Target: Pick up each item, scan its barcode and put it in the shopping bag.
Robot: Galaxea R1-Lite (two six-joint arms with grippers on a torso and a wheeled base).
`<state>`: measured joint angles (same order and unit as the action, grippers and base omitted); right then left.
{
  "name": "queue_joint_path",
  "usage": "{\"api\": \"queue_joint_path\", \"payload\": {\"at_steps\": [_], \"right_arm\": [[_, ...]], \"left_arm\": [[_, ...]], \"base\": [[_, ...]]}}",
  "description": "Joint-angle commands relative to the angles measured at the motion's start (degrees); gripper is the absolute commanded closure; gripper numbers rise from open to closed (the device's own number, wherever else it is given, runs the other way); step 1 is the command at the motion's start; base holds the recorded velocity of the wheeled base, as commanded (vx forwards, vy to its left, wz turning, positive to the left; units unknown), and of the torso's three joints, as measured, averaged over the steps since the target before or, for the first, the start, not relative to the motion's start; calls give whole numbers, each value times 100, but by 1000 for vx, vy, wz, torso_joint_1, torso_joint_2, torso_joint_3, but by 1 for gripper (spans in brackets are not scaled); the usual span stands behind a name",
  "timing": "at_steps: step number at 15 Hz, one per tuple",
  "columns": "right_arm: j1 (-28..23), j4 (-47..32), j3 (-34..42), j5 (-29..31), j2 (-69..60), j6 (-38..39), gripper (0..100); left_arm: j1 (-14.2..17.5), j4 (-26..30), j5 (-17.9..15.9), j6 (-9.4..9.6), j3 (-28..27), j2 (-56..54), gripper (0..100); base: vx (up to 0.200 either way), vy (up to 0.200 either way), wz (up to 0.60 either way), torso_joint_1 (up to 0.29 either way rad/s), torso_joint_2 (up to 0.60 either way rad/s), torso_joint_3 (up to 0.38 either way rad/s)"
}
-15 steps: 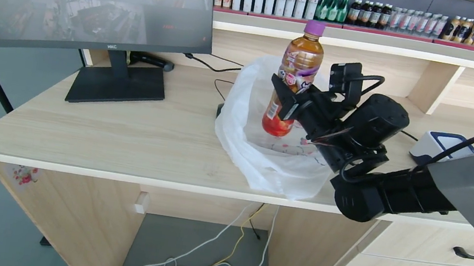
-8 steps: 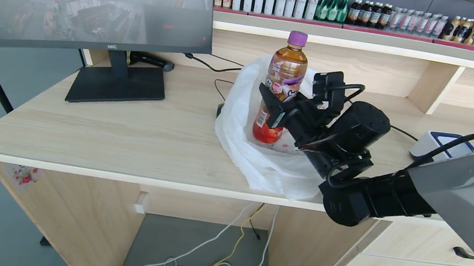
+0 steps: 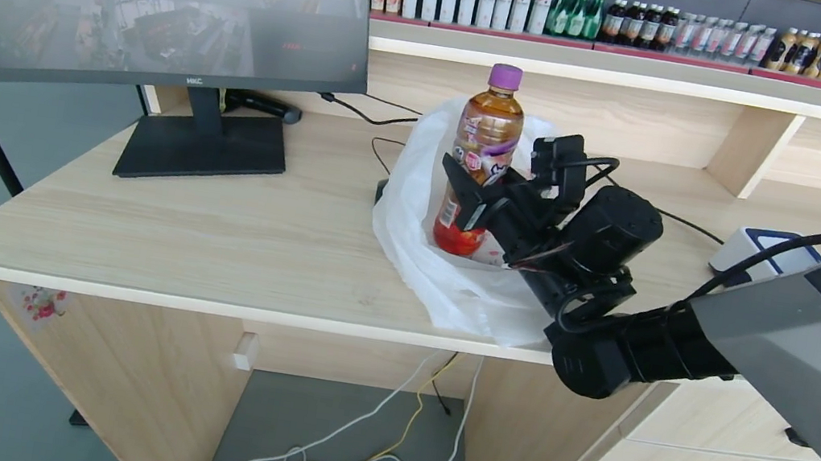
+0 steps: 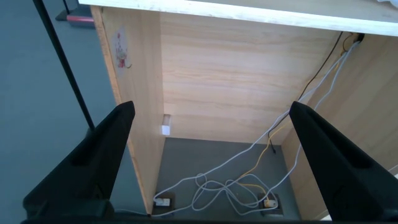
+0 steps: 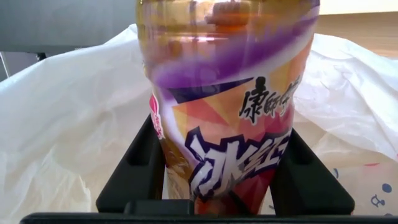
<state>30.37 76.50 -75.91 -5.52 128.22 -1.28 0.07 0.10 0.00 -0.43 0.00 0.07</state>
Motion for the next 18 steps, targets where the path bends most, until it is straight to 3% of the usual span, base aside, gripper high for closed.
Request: {"api": "queue_joint_path", "payload": {"at_steps": [1,15,16,18], "right_arm": [[4,-12,15,-1,80,-39,100],[13,146,32,-1,142,-48,100],[13,146,32,-1,142,-57,0],[13,146,24,-1,115,-57,0]], "left_arm": [[1,-1,0,-1,0,1,0],[1,-1,0,-1,0,1,0],[1,-1,0,-1,0,1,0],[1,-1,0,-1,0,1,0]], "base": [[0,0,0,0,0,0],[0,0,0,0,0,0],[0,0,0,0,0,0],[0,0,0,0,0,0]]}}
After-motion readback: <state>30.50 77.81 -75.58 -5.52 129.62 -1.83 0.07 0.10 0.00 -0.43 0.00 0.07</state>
